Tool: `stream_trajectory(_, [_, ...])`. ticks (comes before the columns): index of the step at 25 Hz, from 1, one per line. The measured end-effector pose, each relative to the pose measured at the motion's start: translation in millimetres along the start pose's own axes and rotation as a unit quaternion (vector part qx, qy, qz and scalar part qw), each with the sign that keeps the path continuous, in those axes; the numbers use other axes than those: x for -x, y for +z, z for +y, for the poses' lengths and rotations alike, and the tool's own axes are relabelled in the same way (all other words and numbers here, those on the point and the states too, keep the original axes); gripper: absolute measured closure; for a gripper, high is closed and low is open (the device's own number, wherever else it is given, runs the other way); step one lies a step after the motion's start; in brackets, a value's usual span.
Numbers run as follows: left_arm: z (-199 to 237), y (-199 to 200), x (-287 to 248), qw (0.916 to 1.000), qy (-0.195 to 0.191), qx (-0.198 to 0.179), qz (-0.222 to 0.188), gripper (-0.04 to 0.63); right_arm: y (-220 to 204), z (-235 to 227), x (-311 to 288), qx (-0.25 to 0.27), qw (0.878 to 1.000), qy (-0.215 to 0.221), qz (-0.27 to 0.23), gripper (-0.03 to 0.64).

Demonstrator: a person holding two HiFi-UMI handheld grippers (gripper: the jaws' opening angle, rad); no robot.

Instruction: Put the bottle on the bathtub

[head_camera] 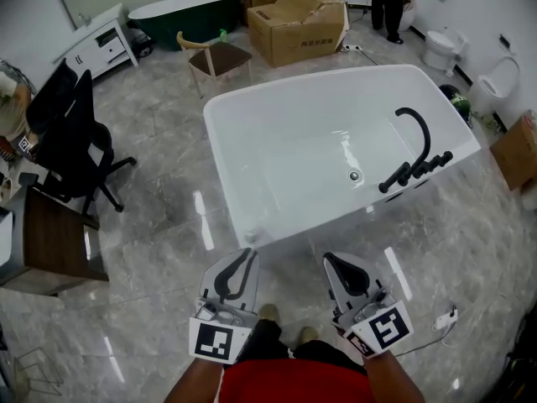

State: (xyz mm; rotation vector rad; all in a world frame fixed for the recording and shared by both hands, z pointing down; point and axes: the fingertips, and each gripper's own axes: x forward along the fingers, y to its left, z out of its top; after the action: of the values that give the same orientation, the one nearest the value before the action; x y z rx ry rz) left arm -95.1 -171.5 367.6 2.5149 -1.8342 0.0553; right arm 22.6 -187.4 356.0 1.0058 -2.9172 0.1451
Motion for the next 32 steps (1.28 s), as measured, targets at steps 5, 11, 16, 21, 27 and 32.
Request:
stream_trajectory(5, [-53.0,31.1,22.8,0.9996,0.026,-0.01,-0.006,0.578,22.7,0.6,44.1,0.003,0.999,0.032,-0.039,0.614])
stream_trajectory(11, [-105.0,60.1,50.1,0.9983,0.045,-0.017,-0.032,0.584,31.5,11.1,89.4,0.0,0.997,0.057,-0.058,0.614])
stream_trajectory(16, [-127.1,73.0,63.1,0.9976,0.049,-0.026,-0.041,0.584,38.1,28.4,108.6,0.007,0.995,0.074,-0.066,0.614])
stream_trajectory(21, [-137.8,75.9,70.6,0.9984,0.031,-0.031,-0.036,0.584,45.5,45.6,111.0,0.019,0.993,0.082,-0.078,0.614])
stream_trajectory(27, [-131.4,71.6,88.2,0.999,0.02,-0.029,-0.027,0.584,52.3,67.2,105.1,0.028,0.993,0.085,-0.082,0.614])
stream_trajectory(32, [-120.4,70.4,98.9,0.999,0.019,-0.027,-0.029,0.584,51.9,81.5,100.6,0.035,0.993,0.083,-0.078,0.614])
